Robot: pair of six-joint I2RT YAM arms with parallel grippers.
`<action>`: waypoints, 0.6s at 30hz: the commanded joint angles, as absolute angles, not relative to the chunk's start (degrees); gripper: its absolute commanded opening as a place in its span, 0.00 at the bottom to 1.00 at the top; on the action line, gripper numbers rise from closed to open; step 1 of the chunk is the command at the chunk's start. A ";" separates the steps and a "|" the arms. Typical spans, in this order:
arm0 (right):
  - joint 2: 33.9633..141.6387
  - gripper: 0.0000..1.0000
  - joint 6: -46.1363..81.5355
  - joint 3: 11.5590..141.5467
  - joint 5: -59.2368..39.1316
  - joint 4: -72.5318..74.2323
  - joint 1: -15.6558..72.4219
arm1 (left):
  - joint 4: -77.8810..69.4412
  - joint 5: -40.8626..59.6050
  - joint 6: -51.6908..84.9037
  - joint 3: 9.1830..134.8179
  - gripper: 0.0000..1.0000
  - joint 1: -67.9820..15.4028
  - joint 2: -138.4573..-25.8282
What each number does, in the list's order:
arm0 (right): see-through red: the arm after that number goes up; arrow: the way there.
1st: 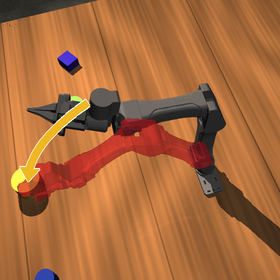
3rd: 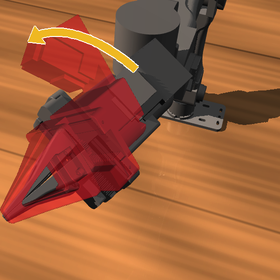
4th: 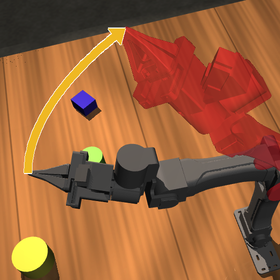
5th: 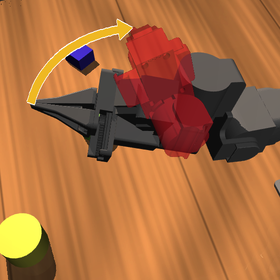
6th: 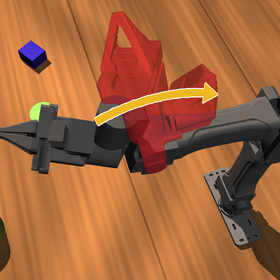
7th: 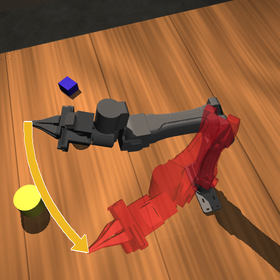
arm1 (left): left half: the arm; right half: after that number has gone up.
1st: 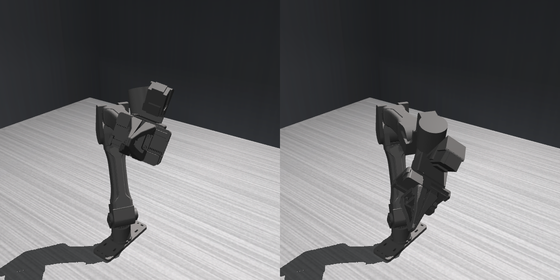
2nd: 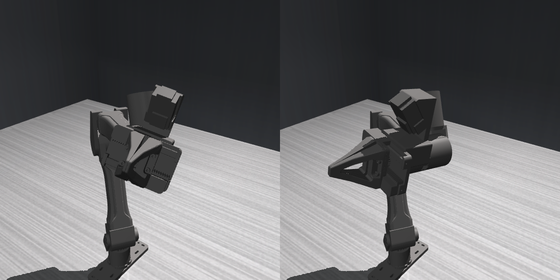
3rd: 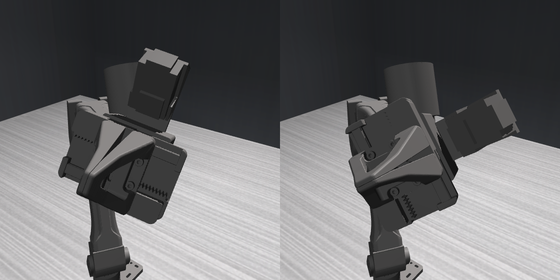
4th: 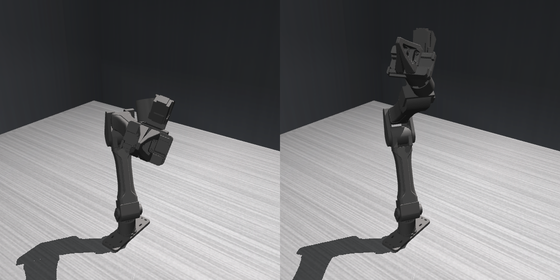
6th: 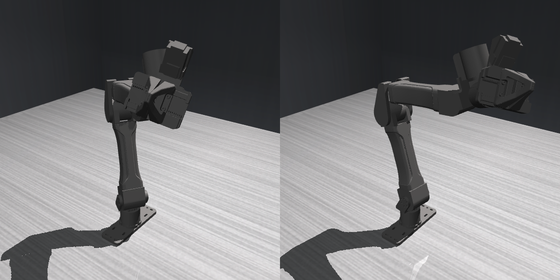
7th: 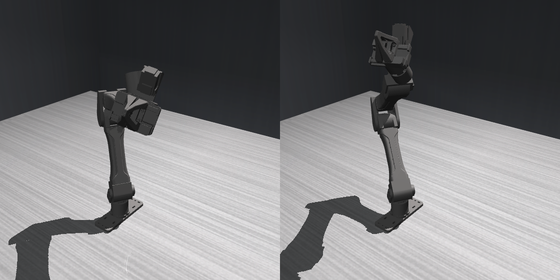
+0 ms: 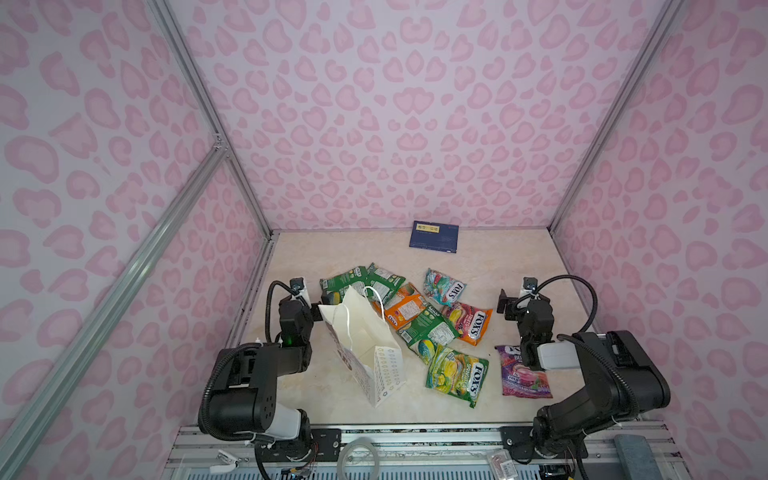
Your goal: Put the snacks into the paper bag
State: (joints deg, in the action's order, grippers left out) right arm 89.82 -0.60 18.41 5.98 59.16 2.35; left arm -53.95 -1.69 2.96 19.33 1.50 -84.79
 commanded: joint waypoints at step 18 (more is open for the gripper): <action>90.01 0.99 -0.53 18.59 6.01 60.55 2.22 | -55.09 -1.20 2.64 19.51 0.98 1.67 -84.53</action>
State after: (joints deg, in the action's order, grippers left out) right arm 89.82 -0.60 18.41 5.98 59.00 2.26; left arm -53.91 -1.52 2.96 19.33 1.54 -84.77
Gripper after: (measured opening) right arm 0.988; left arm 0.976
